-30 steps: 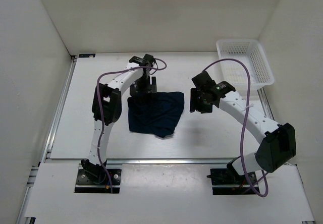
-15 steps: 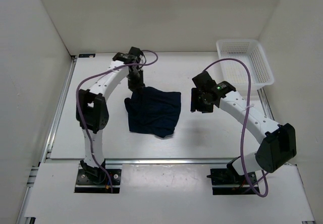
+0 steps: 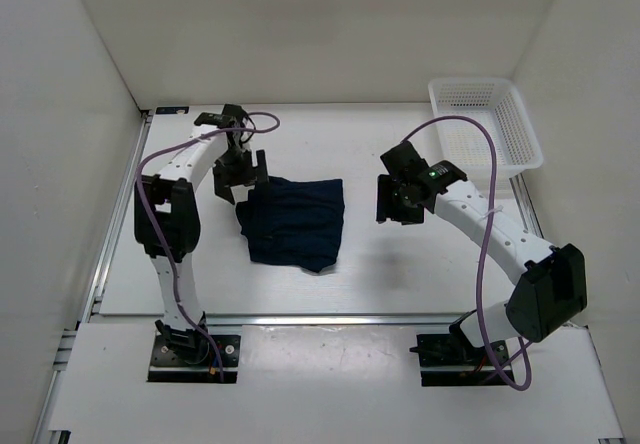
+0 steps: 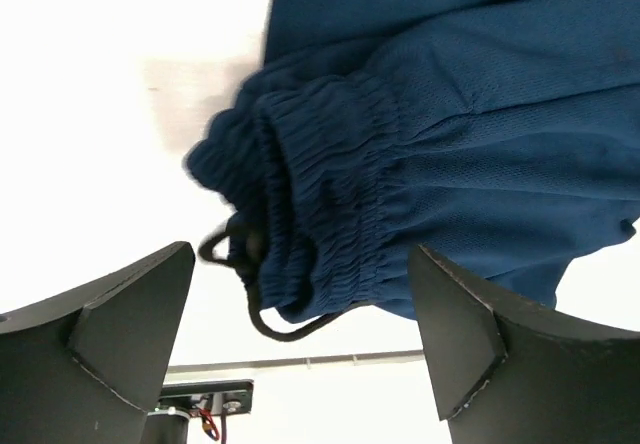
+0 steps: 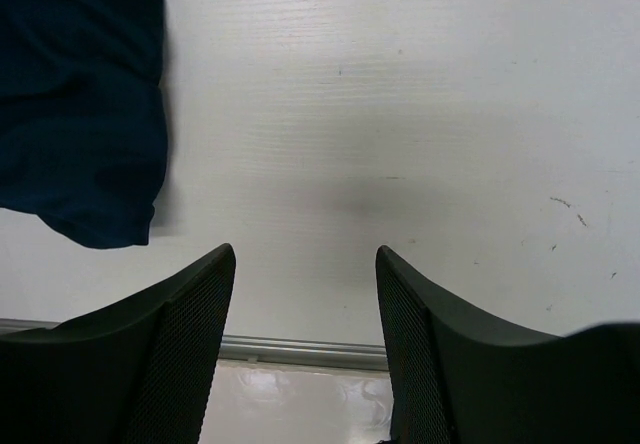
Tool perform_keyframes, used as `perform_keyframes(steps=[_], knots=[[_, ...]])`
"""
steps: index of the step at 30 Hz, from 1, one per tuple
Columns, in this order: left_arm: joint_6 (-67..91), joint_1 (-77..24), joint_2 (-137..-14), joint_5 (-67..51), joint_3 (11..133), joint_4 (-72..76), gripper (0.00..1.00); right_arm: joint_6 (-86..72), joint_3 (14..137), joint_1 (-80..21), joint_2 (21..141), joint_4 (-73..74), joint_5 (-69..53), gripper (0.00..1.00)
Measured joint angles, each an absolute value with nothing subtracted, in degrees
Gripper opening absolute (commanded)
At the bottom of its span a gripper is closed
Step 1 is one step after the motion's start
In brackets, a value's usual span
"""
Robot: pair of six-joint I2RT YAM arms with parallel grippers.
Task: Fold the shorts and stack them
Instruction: Fold the shorts
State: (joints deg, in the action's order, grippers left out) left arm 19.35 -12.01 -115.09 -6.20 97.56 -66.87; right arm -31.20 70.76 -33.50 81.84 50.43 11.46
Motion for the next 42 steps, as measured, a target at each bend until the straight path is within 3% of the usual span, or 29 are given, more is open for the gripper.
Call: perform_keyframes(steps=[2, 3, 5, 6, 10, 12, 20, 24, 28, 29, 31, 33, 35, 38, 39, 42], knots=[[19.6, -11.9, -114.1, -4.5, 98.8, -67.6, 0.87, -31.4, 70.8, -33.7, 81.8, 50.5, 11.5, 0.53], [19.8, -11.9, -113.1, -3.7, 99.4, -67.7, 0.71, -31.5, 70.8, -34.0, 81.8, 50.5, 11.5, 0.33], [20.3, -12.2, -109.9, -2.7, 99.4, -67.4, 0.54, -31.8, 70.8, -35.1, 82.2, 50.4, 11.2, 0.2], [20.5, -12.6, -107.7, -2.4, 98.9, -67.0, 0.4, -32.1, 71.1, -36.1, 82.7, 50.5, 10.9, 0.13], [21.8, -13.8, -97.3, -2.6, 90.5, -63.2, 0.14, -32.8, 74.7, -42.4, 88.4, 49.3, 9.4, 0.11], [22.1, -14.3, -95.0, -3.5, 85.2, -61.2, 0.11, -32.9, 76.1, -45.1, 91.9, 47.0, 8.4, 0.11], [22.7, -14.2, -107.0, -4.0, 73.0, -55.0, 0.11, -33.1, 81.1, -46.5, 109.0, 39.3, 1.6, 0.11], [22.7, -14.0, -106.8, -3.9, 73.8, -55.2, 0.18, -33.1, 83.7, -46.5, 116.1, 39.3, 0.6, 0.14], [22.4, -14.0, -106.5, -2.5, 77.6, -57.0, 0.32, -33.2, 86.5, -46.5, 116.9, 40.5, 1.5, 0.36], [22.2, -14.0, -106.1, -2.2, 78.8, -57.4, 0.39, -33.2, 86.5, -46.5, 116.5, 40.5, 1.9, 0.49], [21.8, -14.0, -104.8, -1.8, 80.9, -58.4, 0.43, -33.1, 86.4, -46.2, 115.1, 41.5, 3.4, 0.57], [21.5, -14.0, -102.7, -1.4, 82.4, -59.1, 0.68, -33.0, 86.1, -46.0, 112.3, 42.4, 5.0, 0.64], [21.4, -13.6, -100.2, -1.2, 83.5, -60.2, 0.79, -32.8, 85.6, -45.6, 107.6, 43.4, 7.2, 0.67], [21.5, -12.7, -96.1, -1.2, 84.2, -61.5, 0.8, -32.7, 84.7, -44.9, 99.2, 44.3, 11.3, 0.76], [21.5, -12.1, -94.7, -1.1, 84.2, -62.0, 0.8, -32.7, 84.0, -44.7, 95.9, 44.3, 12.9, 0.85], [21.5, -10.6, -90.6, -1.0, 84.2, -63.4, 0.8, -32.9, 80.3, -43.8, 85.3, 44.7, 18.6, 0.94]])
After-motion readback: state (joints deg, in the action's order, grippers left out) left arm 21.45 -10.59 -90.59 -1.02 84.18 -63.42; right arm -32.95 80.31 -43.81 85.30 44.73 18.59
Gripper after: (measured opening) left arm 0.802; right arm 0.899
